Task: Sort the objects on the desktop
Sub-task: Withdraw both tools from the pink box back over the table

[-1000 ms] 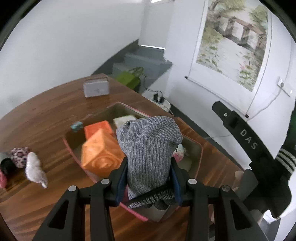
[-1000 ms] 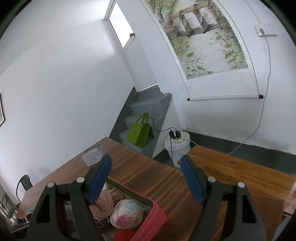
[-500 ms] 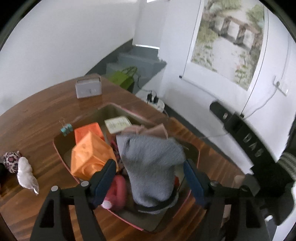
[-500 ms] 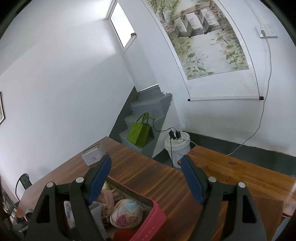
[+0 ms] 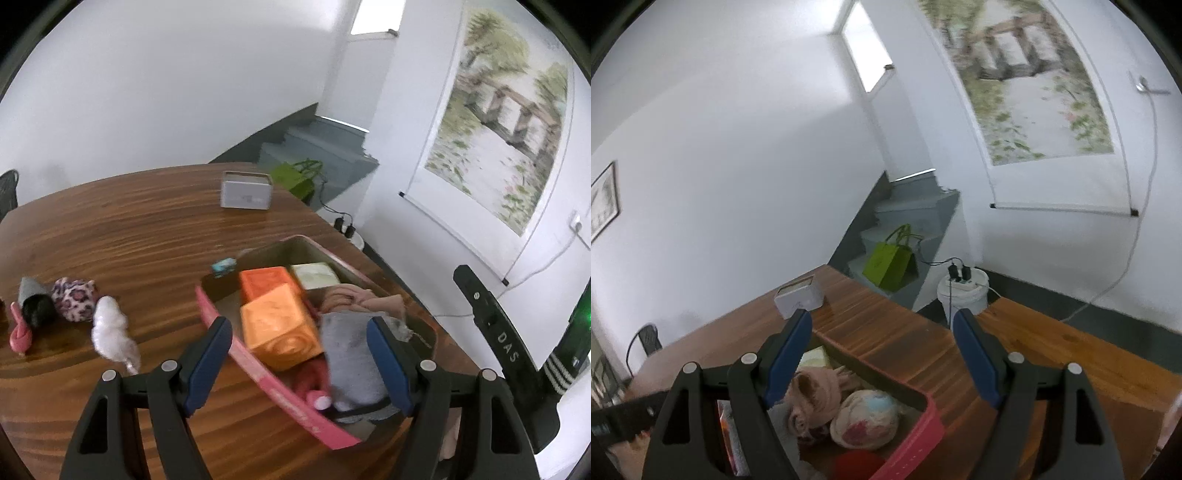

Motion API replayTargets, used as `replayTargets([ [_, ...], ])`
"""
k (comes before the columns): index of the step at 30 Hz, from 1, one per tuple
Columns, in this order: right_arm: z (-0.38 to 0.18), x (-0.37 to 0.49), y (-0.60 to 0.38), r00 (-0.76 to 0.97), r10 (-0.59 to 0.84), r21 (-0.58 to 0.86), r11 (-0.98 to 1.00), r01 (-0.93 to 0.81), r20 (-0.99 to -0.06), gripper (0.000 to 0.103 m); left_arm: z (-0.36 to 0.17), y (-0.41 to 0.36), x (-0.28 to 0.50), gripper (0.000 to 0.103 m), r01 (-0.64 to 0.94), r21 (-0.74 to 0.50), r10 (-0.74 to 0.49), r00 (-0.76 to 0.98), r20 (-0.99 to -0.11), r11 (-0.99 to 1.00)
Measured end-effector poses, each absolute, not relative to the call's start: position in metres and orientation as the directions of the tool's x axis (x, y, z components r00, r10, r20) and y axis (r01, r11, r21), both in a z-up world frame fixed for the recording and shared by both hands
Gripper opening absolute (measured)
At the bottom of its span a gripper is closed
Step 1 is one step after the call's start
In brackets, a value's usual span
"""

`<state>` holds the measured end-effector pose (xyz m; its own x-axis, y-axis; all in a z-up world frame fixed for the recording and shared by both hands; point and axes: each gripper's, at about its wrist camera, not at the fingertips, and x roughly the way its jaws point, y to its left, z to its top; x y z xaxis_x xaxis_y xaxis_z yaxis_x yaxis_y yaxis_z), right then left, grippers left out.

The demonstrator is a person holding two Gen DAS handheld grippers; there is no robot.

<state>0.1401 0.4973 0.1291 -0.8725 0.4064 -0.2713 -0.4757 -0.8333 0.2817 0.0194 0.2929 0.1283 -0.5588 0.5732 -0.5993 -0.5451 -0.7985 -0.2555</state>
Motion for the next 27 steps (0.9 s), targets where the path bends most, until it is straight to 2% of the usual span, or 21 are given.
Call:
replayTargets([
  [9,0.123,0.119,0.467,-0.861,0.408,0.109,-0.883,-0.456,-0.303,0.082,0.116,0.244,0.011,0.077,-0.431,-0.238,0.479,-0.632,-0.609,-0.870],
  [16,0.106,0.096,0.469,-0.796,0.431,0.014,-0.876,-0.482,-0.425,0.082,0.099,0.203,0.002,0.077,-0.338,-0.251,0.418,-0.649,-0.636,-0.907],
  [22,0.099,0.092,0.468,-0.769,0.456,-0.031,-0.868,-0.496,-0.447,0.082,0.084,0.147,-0.003,0.077,-0.207,-0.245,0.319,-0.685,-0.654,-0.947],
  [24,0.101,0.093,0.471,-0.768,0.462,-0.023,-0.862,-0.506,-0.443,0.082,0.080,0.126,-0.004,0.077,-0.153,-0.242,0.278,-0.699,-0.658,-0.958],
  [27,0.111,0.110,0.472,-0.789,0.495,0.018,-0.843,-0.537,-0.364,0.082,0.074,0.093,-0.002,0.077,-0.078,-0.231,0.215,-0.718,-0.662,-0.970],
])
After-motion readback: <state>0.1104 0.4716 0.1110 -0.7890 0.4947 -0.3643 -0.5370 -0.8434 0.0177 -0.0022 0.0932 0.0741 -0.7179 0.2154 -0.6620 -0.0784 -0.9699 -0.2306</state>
